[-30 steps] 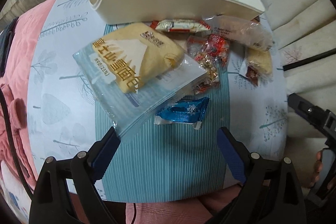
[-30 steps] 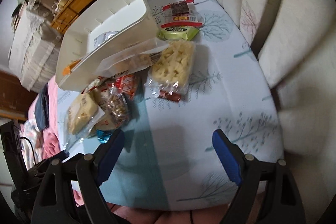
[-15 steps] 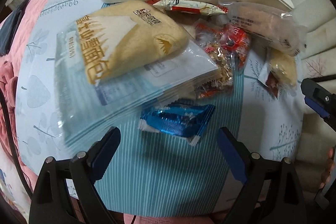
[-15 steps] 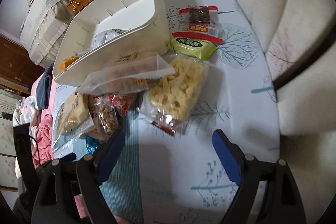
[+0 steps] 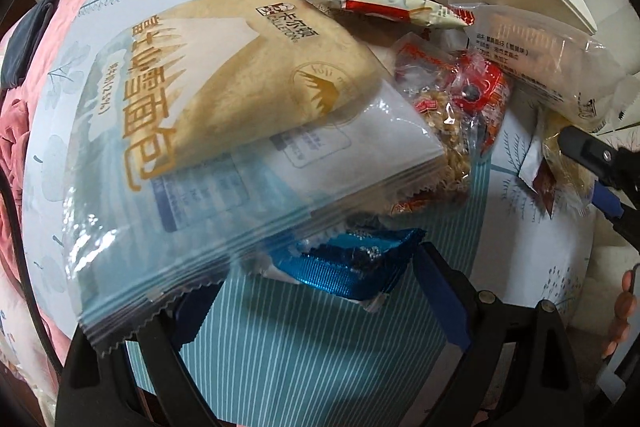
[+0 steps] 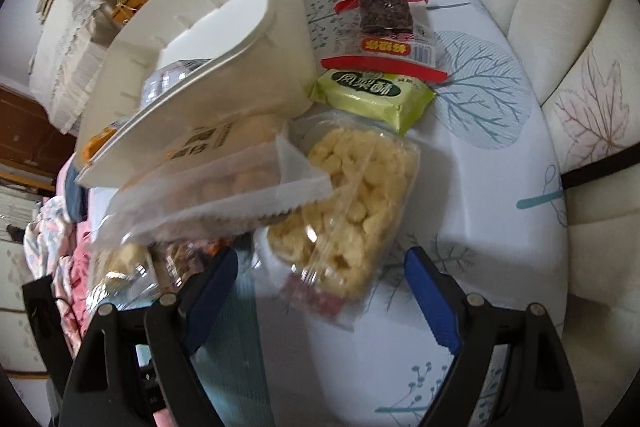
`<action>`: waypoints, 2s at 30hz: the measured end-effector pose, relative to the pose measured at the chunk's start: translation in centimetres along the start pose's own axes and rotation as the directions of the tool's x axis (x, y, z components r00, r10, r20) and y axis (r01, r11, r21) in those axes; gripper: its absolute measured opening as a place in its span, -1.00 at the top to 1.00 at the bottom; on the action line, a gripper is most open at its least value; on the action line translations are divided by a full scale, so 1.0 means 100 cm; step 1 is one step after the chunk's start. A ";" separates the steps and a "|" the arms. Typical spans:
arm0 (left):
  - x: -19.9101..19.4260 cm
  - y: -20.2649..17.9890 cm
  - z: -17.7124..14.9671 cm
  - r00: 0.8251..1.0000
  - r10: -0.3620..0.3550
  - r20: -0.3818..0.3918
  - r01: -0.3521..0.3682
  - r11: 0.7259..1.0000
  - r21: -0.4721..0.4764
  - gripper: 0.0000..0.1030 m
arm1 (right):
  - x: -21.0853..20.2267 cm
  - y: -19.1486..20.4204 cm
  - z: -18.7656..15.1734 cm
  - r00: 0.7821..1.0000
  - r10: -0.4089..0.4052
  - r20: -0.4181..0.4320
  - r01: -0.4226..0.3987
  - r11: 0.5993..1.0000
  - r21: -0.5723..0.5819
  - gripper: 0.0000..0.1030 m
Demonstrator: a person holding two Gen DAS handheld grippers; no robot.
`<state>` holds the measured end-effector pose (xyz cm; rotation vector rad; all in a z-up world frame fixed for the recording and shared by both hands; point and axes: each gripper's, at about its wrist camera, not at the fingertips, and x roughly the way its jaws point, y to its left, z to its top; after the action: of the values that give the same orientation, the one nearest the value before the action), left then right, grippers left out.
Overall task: Organize snacks
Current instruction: 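Grasp the blue candy with the left gripper while the right grasps the puffed-snack bag, then carry both snacks over the white tray and release them inside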
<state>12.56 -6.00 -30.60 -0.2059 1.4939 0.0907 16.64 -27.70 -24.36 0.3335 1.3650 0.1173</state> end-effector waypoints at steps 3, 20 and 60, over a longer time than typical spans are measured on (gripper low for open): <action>0.007 -0.001 0.000 1.000 -0.009 -0.004 0.009 1.000 -0.002 -0.67 | 0.006 0.003 0.005 1.000 -0.024 -0.002 0.024 1.000 -0.009 -0.67; 0.002 0.008 -0.018 0.999 -0.028 0.034 0.028 1.000 0.000 -0.06 | 0.010 -0.004 0.004 0.996 -0.068 -0.057 0.066 0.997 -0.027 -0.23; -0.168 0.017 0.009 0.947 -0.195 0.257 0.179 0.980 0.085 -0.02 | -0.101 0.079 -0.044 0.933 0.351 -0.079 -0.358 0.884 -0.302 -0.23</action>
<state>11.76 -3.00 -13.95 -0.2746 1.2035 -0.0777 11.12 -22.22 -13.22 0.3119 1.2706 0.6388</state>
